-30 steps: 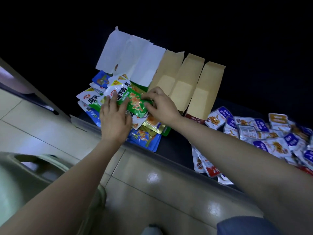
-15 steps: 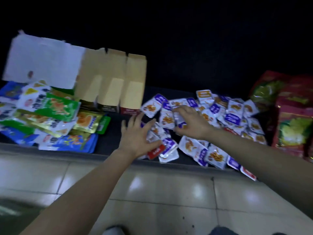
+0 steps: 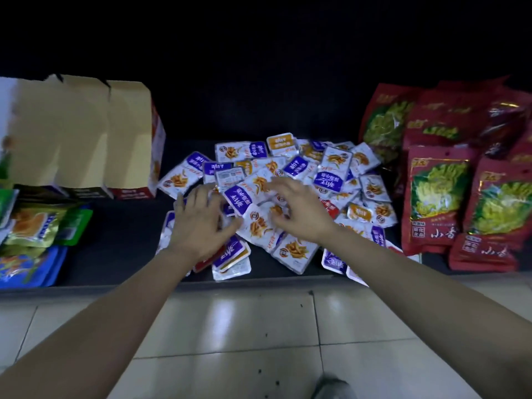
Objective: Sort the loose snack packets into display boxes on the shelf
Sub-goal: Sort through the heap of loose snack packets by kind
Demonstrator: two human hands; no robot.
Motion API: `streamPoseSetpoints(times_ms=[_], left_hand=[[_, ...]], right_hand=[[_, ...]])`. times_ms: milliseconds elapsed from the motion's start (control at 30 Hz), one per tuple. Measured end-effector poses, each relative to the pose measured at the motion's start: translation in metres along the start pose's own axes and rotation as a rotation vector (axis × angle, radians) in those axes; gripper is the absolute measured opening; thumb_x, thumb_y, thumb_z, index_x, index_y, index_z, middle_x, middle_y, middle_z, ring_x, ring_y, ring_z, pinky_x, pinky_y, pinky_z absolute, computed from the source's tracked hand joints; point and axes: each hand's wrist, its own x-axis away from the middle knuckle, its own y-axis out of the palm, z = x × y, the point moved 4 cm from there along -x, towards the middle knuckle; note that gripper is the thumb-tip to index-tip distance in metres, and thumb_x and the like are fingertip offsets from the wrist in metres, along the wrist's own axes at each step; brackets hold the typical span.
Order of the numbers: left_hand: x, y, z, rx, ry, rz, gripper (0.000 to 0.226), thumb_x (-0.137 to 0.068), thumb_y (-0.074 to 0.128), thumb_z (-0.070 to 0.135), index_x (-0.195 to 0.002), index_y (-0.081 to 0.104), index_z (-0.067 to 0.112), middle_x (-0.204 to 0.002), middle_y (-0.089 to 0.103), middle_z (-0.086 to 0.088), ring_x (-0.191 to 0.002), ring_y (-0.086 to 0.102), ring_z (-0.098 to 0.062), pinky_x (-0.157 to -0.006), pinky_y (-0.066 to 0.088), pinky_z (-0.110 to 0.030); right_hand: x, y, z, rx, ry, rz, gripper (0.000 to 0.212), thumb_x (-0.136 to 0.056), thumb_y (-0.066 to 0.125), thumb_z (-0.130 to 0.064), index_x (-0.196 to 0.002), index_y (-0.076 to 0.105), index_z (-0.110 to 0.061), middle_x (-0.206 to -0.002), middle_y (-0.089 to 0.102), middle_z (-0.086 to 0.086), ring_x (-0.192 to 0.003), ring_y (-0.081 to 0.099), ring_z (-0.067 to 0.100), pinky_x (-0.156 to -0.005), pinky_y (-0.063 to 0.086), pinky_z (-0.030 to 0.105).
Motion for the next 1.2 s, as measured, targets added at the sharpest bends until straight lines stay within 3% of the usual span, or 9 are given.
streamPoseSetpoints(times_ms=[100, 167, 300, 467, 633, 800, 900, 1033, 1200], left_hand=[[-0.018, -0.009, 0.015, 0.057, -0.061, 0.27, 0.062, -0.085, 0.027, 0.057, -0.108, 0.054, 0.006, -0.118, 0.05, -0.015, -0.113, 0.047, -0.036, -0.1, 0.035, -0.052], [-0.027, -0.002, 0.025, 0.035, -0.02, 0.187, 0.064, -0.087, 0.025, 0.06, -0.124, 0.052, 0.015, -0.139, 0.043, -0.014, -0.131, 0.037, -0.034, -0.109, 0.026, -0.056], [-0.032, 0.029, 0.026, -0.006, -0.027, -0.168, 0.077, -0.088, 0.013, 0.075, -0.152, 0.024, 0.034, -0.163, 0.006, -0.003, -0.15, 0.001, -0.025, -0.119, 0.001, -0.055], [-0.028, 0.031, 0.017, -0.027, -0.011, -0.183, 0.072, -0.094, 0.04, 0.06, -0.155, 0.011, 0.035, -0.163, 0.004, -0.002, -0.15, -0.003, -0.021, -0.121, 0.002, -0.048], [-0.032, 0.032, 0.023, -0.046, -0.033, -0.178, 0.072, -0.095, 0.04, 0.059, -0.156, 0.012, 0.032, -0.163, 0.002, -0.003, -0.15, -0.004, -0.023, -0.121, 0.001, -0.048], [-0.037, 0.033, 0.026, -0.021, -0.034, -0.173, 0.072, -0.096, 0.038, 0.059, -0.156, 0.014, 0.027, -0.163, 0.002, -0.007, -0.15, -0.004, -0.026, -0.121, 0.0, -0.049], [-0.034, 0.028, 0.036, -0.038, -0.006, -0.134, 0.086, -0.082, 0.018, 0.075, -0.155, 0.014, 0.031, -0.161, 0.002, -0.008, -0.149, -0.005, -0.026, -0.119, -0.007, -0.052], [-0.032, 0.029, 0.062, -0.048, 0.077, -0.243, 0.1, -0.064, 0.009, 0.088, -0.153, 0.006, 0.043, -0.161, -0.008, -0.001, -0.148, -0.012, -0.025, -0.116, -0.009, -0.061], [-0.031, 0.049, 0.065, -0.275, 0.15, -0.378, 0.114, -0.051, 0.015, 0.099, -0.148, -0.017, 0.048, -0.16, -0.023, 0.003, -0.147, -0.022, -0.026, -0.111, -0.009, -0.07]], right_hand=[[-0.003, -0.014, 0.047, 0.195, 0.406, 0.071, 0.07, -0.092, 0.046, -0.053, -0.151, 0.026, -0.022, -0.159, 0.017, 0.012, -0.148, 0.008, 0.034, -0.114, 0.011, 0.053], [0.0, -0.01, 0.07, 0.251, 0.64, -0.111, 0.079, -0.094, 0.035, -0.062, -0.156, 0.007, -0.021, -0.162, -0.009, 0.013, -0.147, -0.011, 0.039, -0.116, 0.004, 0.059], [-0.006, 0.01, 0.043, 0.174, 0.362, -0.202, 0.074, -0.096, 0.039, -0.055, -0.156, 0.007, -0.027, -0.164, -0.005, 0.001, -0.15, 0.0, 0.026, -0.115, 0.009, 0.055], [-0.015, -0.006, 0.034, -0.1, 0.196, -0.017, 0.07, -0.094, 0.056, -0.037, -0.154, 0.023, -0.019, -0.163, 0.011, 0.004, -0.149, 0.013, 0.023, -0.118, 0.019, 0.046], [-0.006, -0.009, 0.059, 0.059, 0.344, -0.119, 0.089, -0.088, 0.059, -0.055, -0.156, 0.012, -0.021, -0.164, 0.002, 0.006, -0.15, -0.003, 0.024, -0.119, 0.007, 0.054], [-0.005, -0.015, 0.051, -0.199, 0.196, -0.205, 0.1, -0.082, 0.069, -0.054, -0.156, 0.009, -0.025, -0.164, -0.005, -0.001, -0.15, -0.004, 0.017, -0.122, 0.01, 0.042], [0.002, -0.026, 0.05, -0.044, 0.198, -0.182, 0.103, -0.079, 0.062, -0.067, -0.156, 0.004, -0.029, -0.163, -0.01, -0.001, -0.149, -0.012, 0.019, -0.118, 0.003, 0.06], [0.036, -0.023, 0.07, 0.179, 0.511, -0.481, 0.128, -0.067, 0.06, -0.081, -0.152, -0.02, -0.027, -0.157, -0.029, 0.011, -0.146, -0.021, 0.035, -0.115, 0.001, 0.065], [0.04, -0.016, 0.084, 0.191, 0.454, -0.529, 0.123, -0.076, 0.061, -0.073, -0.151, -0.024, -0.023, -0.156, -0.03, 0.015, -0.145, -0.024, 0.036, -0.118, 0.005, 0.057]])
